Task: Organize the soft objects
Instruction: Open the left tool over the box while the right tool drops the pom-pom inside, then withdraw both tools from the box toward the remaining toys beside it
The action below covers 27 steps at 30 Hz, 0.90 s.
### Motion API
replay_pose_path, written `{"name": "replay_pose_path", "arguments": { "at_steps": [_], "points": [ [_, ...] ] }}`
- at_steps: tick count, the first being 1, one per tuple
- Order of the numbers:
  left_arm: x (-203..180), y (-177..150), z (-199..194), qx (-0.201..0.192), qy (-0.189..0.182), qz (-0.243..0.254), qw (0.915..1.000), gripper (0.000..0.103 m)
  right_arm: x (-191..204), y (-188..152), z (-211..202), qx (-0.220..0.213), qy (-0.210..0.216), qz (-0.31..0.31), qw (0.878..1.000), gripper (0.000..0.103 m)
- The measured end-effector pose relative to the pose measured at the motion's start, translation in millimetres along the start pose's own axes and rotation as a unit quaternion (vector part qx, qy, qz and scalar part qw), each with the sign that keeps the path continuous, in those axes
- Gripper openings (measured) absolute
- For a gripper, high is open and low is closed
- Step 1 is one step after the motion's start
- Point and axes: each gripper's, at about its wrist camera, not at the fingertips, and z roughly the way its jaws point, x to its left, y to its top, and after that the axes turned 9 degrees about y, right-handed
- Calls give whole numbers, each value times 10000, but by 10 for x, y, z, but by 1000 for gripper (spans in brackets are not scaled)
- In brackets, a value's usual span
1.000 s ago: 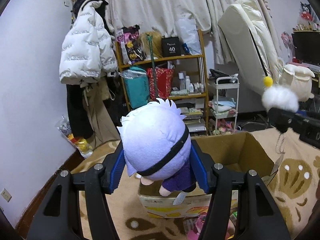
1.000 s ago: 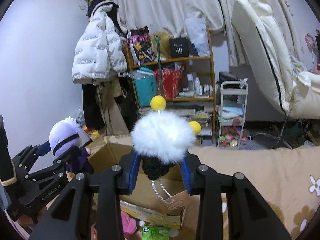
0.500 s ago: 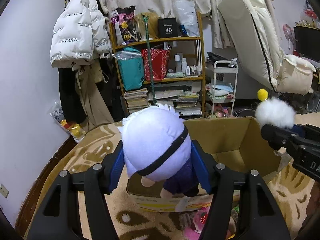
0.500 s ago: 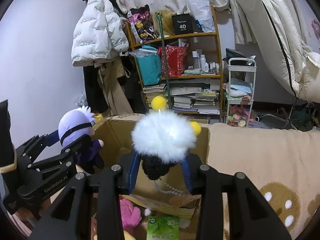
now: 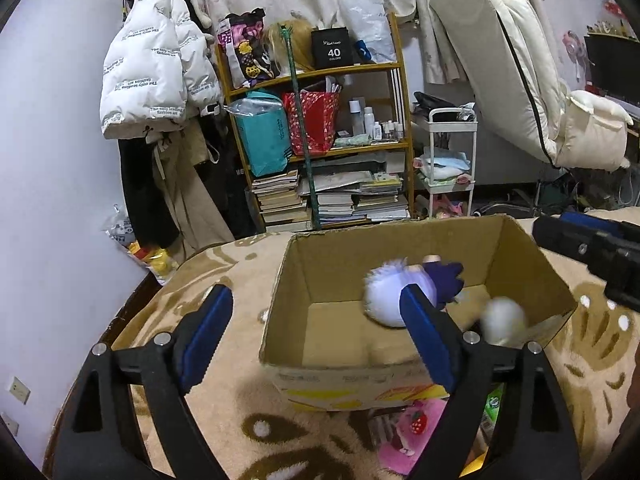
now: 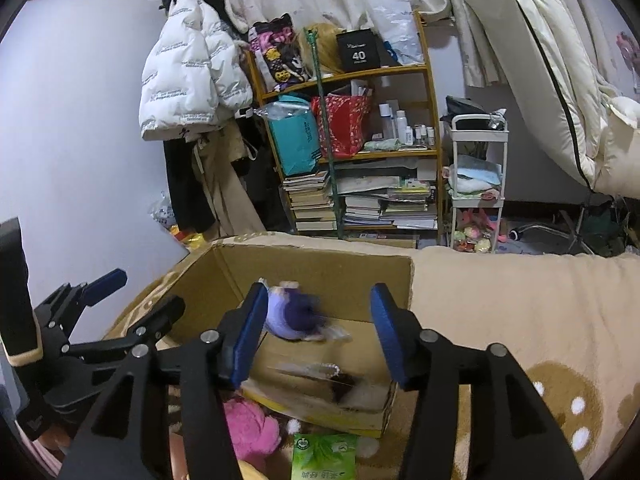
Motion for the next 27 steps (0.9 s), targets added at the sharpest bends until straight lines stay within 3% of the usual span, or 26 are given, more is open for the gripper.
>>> {"name": "replay_pose_path", "arguments": {
  "at_steps": [2,4,11,13,18,22,27],
  "points": [
    [13,1,16,59,40,-16,10000,92,-33,0,-8,-8,-21,75,10000,60],
    [32,-1,20,87,97,-27,9999,97,-66,-5,-23,1,-64,148,9999,68],
    [100,-26,-72,129,182,22,9997,97,-89,-9,-136,-32,-166,227,9996,78],
    [120,-39,-132,136,190,24,9997,97,-67,-21,-182,-27,-213,190,9996,86],
    [166,-68,-296,194,157,67,9997,97,12,-68,-342,-13,-341,180,9993,91],
    [272,-90,-462,196,299,-65,9993,97,70,-106,-492,-93,-449,202,9987,101],
    [389,-135,-625,270,392,-167,9987,97,136,-143,-703,-189,-495,267,9982,102]
  ]
}}
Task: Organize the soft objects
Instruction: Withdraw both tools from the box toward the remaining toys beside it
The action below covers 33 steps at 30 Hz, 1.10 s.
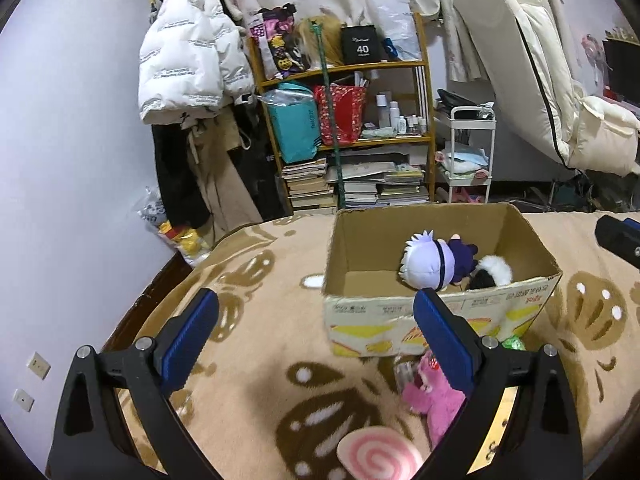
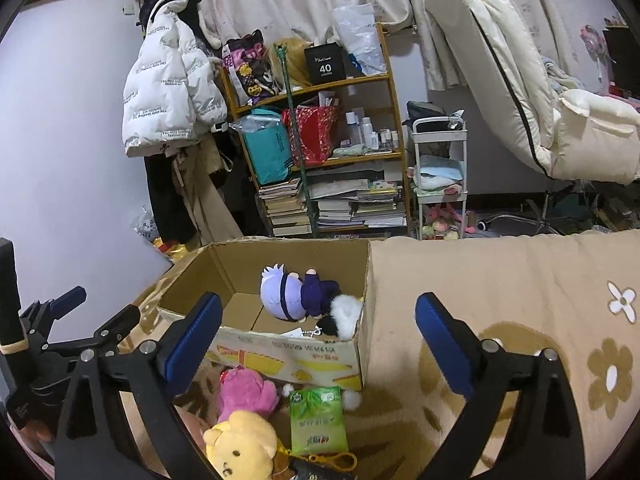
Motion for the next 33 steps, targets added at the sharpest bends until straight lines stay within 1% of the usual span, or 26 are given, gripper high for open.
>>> {"name": "replay_pose_path", "arguments": {
  "at_steps": [3,7,14,17,19,25,33],
  "points": [
    [64,-46,-93,112,1,-47,9999,97,25,-19,-108,-48,-39,23,10000,103],
    [141,-162,-279,167,-106,-5,9998,97,70,-47,-234,-89,-63,14,9999,103],
    [232,-288,-450,334,-188,-22,9993,97,126,-132,-375,55,59,208,9998,103],
    [271,-330,-463,528,-356,-126,9979,97,142,-202,-412,173,30,283,9994,103],
    [286,-359,-453,630,-405,-149,9971,97,133,-237,-422,223,37,330,9992,103],
    [308,-413,-455,730,-355,-180,9965,97,87,-299,-490,280,10,527,9982,103],
    [275,-461,-448,750,-257,-25,9969,97,172,-337,-472,382,-17,369,9986,103]
  ]
}}
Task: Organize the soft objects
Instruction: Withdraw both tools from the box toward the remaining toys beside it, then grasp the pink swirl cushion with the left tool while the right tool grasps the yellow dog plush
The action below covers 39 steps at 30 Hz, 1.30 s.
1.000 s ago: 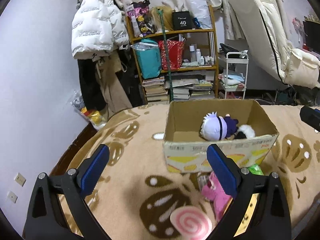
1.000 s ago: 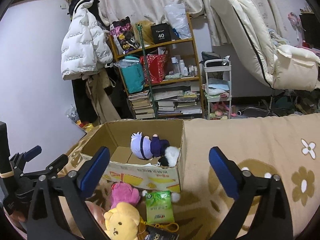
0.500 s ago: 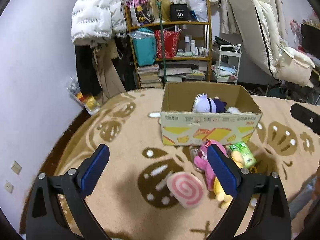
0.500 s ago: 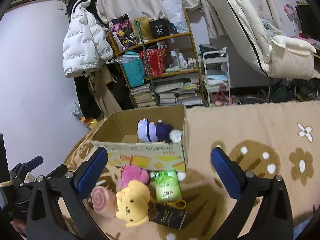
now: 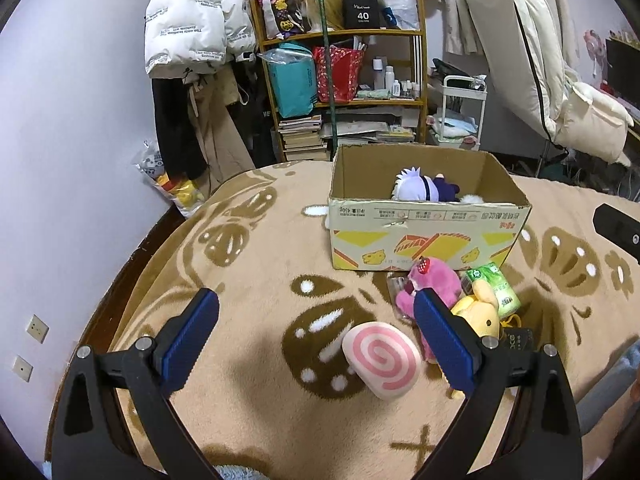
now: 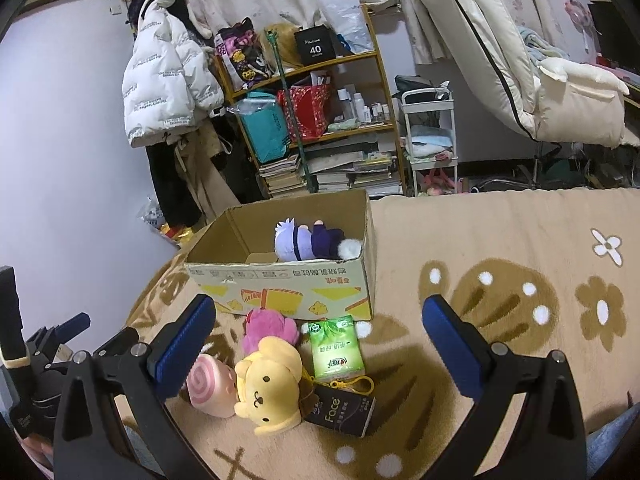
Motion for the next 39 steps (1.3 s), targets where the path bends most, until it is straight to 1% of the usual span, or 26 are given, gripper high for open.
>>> {"name": "replay_pose_path", "arguments": {
  "at_steps": [12,19,27,35,39],
  "points": [
    [-80,-68,74,105,18,178,9998,97,31,-30,82,123,-92,-139,9998,103],
    [-91,-98,161,253,-1,212,9995,97,49,-48,182,247,-100,-202,9994,103],
    [-120,-140,219,383,-4,300,9988,97,114,-100,364,535,-148,-377,9977,103],
    [-166,-154,258,462,-68,423,9980,97,111,-148,505,761,-171,-358,9963,103],
    [-166,-152,318,584,-132,406,9974,97,113,-173,568,844,-172,-346,9957,103]
  ]
}}
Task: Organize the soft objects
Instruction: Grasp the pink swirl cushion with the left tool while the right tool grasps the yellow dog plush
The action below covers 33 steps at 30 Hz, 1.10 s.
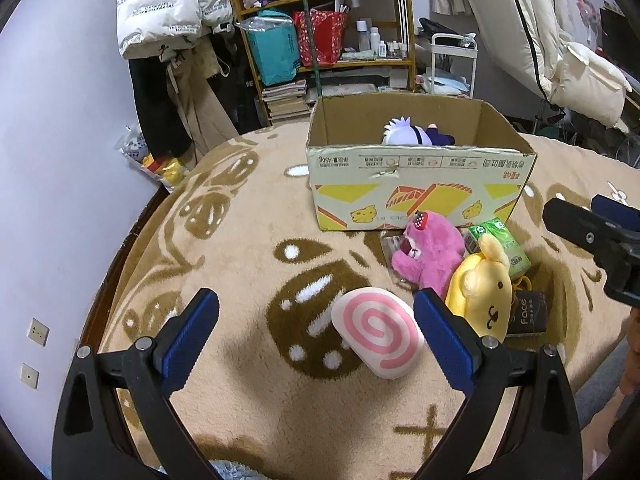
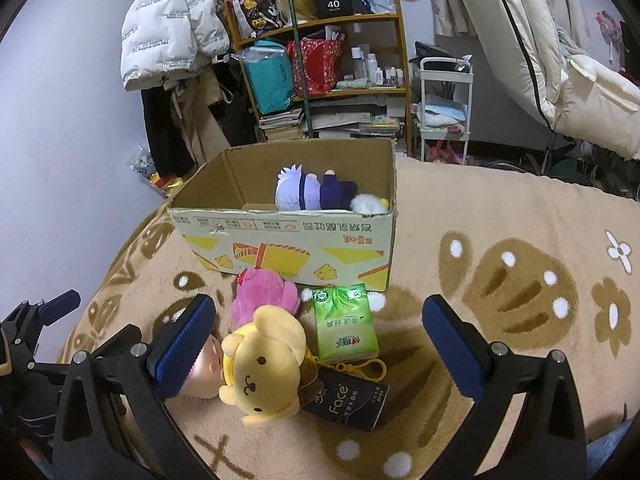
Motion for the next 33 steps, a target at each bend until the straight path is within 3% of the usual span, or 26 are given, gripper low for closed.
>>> {"name": "replay_pose_path", "arguments": {
  "at_steps": [11,33],
  "points": [
    [-48,-15,124,232,-147,38,9996,97,17,-18,193,253,-197,37,9995,103],
    [-384,-94,360,624,-387,593,9955,97,20,-103,479,801,31,153,9967,103]
  ]
}}
